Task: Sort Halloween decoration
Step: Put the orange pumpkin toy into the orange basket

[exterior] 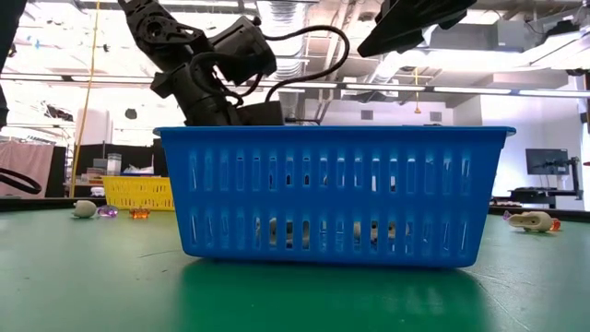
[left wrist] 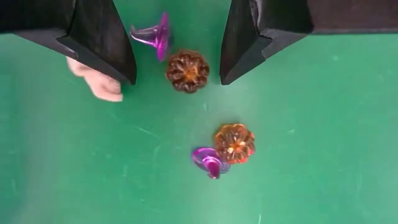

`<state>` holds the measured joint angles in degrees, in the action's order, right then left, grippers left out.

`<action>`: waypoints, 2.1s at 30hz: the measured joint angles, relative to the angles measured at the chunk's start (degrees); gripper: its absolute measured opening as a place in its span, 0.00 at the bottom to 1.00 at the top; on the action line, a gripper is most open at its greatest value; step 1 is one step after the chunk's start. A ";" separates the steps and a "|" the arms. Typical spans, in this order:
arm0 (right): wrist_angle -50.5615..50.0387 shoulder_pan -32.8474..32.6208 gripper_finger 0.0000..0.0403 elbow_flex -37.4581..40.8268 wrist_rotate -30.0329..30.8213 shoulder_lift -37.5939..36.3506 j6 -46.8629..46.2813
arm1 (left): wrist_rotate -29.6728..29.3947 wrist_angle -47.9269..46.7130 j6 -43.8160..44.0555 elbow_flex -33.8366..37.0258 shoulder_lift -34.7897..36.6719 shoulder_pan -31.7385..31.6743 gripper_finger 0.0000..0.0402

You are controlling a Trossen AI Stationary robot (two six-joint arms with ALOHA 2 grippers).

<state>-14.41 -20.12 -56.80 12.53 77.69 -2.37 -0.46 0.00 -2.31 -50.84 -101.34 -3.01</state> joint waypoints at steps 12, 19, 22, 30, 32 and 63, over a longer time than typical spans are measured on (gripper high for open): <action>0.07 0.02 0.50 0.00 0.00 0.00 0.86 | -0.05 0.91 -0.29 0.23 0.00 0.00 0.55; 0.11 0.02 0.50 0.00 0.00 0.00 1.37 | 0.05 0.96 -0.10 0.23 0.00 0.00 0.55; 0.11 0.02 0.50 0.00 0.00 0.00 1.38 | 0.60 0.98 -0.01 0.23 0.00 0.02 0.55; 0.46 0.02 0.50 -0.02 -0.02 0.00 1.49 | 0.71 3.03 0.05 -0.08 -3.73 0.78 0.50; 0.59 0.08 0.50 -0.02 0.00 0.00 1.55 | 0.86 3.22 0.38 -0.07 -4.61 0.79 0.47; 0.50 1.51 0.50 -0.02 0.00 -0.02 1.13 | 5.24 2.16 0.50 0.27 7.27 1.51 0.23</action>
<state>-13.91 -18.61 -56.82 12.53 77.67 -1.24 4.78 2.16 -1.81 -50.57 -94.07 -1.50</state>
